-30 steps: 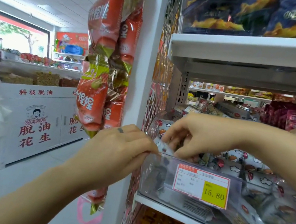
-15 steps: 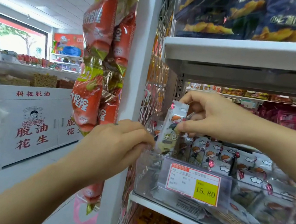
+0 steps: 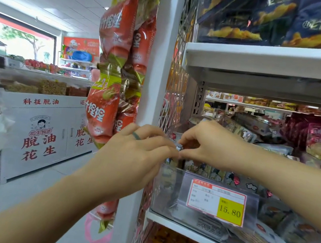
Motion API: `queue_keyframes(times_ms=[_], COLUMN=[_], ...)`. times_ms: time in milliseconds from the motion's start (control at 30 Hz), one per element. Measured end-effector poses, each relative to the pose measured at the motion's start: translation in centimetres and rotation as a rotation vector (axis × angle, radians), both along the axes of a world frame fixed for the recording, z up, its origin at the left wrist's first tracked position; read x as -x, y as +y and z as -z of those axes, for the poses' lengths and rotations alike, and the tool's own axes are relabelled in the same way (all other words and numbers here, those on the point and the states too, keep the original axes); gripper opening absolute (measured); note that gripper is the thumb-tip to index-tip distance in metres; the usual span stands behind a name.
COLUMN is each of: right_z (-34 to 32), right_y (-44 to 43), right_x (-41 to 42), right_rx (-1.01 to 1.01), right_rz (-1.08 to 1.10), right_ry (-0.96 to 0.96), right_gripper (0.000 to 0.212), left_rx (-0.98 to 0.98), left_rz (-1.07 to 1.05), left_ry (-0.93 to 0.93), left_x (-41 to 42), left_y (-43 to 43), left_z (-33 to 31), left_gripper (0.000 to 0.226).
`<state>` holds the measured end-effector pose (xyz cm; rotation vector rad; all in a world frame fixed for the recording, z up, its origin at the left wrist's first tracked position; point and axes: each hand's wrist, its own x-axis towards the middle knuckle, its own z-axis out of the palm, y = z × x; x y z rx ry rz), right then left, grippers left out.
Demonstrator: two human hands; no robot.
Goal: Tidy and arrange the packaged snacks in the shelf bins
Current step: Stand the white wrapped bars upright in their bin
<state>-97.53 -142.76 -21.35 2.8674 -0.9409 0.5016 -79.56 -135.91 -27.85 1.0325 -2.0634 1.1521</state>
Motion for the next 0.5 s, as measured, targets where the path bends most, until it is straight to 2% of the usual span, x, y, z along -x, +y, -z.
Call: queue_keyframes(times_ms=[67,167,267,367,500], right_z=[-0.1,-0.5,-1.0,-1.6,-1.4], right_y=[-0.1,0.1,0.0,-0.2,-0.3], right_x=[0.5,1.5,2.8,4.2,4.4], right_rx=[-0.128,-0.411,-0.596,-0.613,-0.559], right_rz=[-0.014,-0.031,-0.037,-0.012,0.071], right_ry=[-0.009,-0.038,-0.165,-0.153,0.117], right_gripper=[0.015,0.021,0.029,0.026,0.028], left_rx=[0.024,-0.009,-0.04,-0.049,-0.061], left_rz=[-0.071,-0.156,-0.193,-0.191,-0.181], left_ry=[-0.048,-0.092,-0.089,-0.066,-0.035], left_x=[0.3,0.5,0.7,1.0,1.3], left_y=[-0.1,-0.2,-0.5,-0.6,-0.7], left_z=[-0.1,-0.3,-0.3,-0.3,-0.3], left_gripper=[0.034,0.038,0.039,0.037,0.037])
